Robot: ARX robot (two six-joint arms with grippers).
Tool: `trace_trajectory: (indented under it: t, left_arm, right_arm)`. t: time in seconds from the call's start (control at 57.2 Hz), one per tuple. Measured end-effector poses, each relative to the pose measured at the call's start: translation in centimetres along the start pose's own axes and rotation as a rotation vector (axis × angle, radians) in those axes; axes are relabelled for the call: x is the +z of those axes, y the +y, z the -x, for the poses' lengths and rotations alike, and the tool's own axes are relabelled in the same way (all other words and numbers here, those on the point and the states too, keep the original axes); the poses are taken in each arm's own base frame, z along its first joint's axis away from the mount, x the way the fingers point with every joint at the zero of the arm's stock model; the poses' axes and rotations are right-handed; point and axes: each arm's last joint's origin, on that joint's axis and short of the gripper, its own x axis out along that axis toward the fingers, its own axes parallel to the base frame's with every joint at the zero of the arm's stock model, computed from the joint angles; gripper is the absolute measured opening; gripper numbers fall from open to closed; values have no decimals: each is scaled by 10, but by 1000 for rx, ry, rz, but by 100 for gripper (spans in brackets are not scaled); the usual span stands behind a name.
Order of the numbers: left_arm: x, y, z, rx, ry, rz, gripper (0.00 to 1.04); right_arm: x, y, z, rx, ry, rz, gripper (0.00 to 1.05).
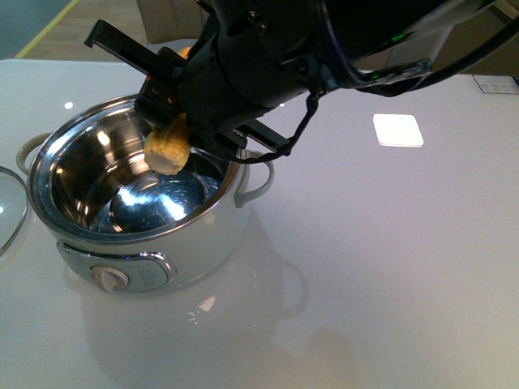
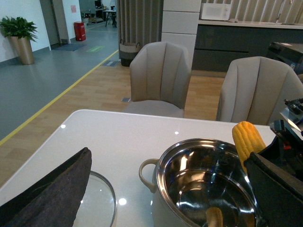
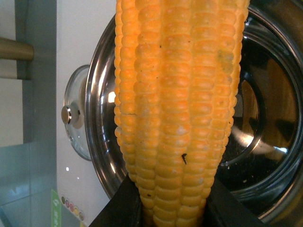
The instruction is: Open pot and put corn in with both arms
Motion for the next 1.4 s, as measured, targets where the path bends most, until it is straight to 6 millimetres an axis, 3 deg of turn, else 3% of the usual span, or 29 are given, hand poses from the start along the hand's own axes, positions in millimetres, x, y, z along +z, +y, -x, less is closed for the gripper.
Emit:
trace_trajectory:
  t: [0.28, 0.525, 0.63, 0.699, 0.857, 0.962, 1.084, 1.259, 1.399]
  left_arm:
    - [0, 0, 0, 0, 0, 0, 98]
    - [0, 0, 0, 0, 0, 0, 98]
    - [0, 0, 0, 0, 0, 0, 98]
    - [0, 0, 0, 0, 0, 0, 98]
    - [0, 0, 0, 0, 0, 0, 98]
    - [0, 0, 0, 0, 0, 0, 98]
    - [0, 0, 0, 0, 0, 0, 98]
    - [0, 0, 0, 0, 0, 0, 98]
    - [0, 0, 0, 0, 0, 0, 98]
  right_arm:
    - [-14, 0, -27, -52, 75, 11, 18]
    - [-26, -6, -35, -114, 98, 52, 63]
    - [-25, -7, -24, -95, 72, 53, 87]
    - [-22, -11, -12, -94, 43, 48, 97]
    - [0, -28, 29, -69, -60, -6, 96]
    - [20, -42, 73, -25, -166, -54, 96]
    - [30, -58, 128, 20, -275, -83, 96]
    - [10, -91, 200, -41, -391, -26, 96]
    - [-19, -122, 237, -201, -460, 78, 96]
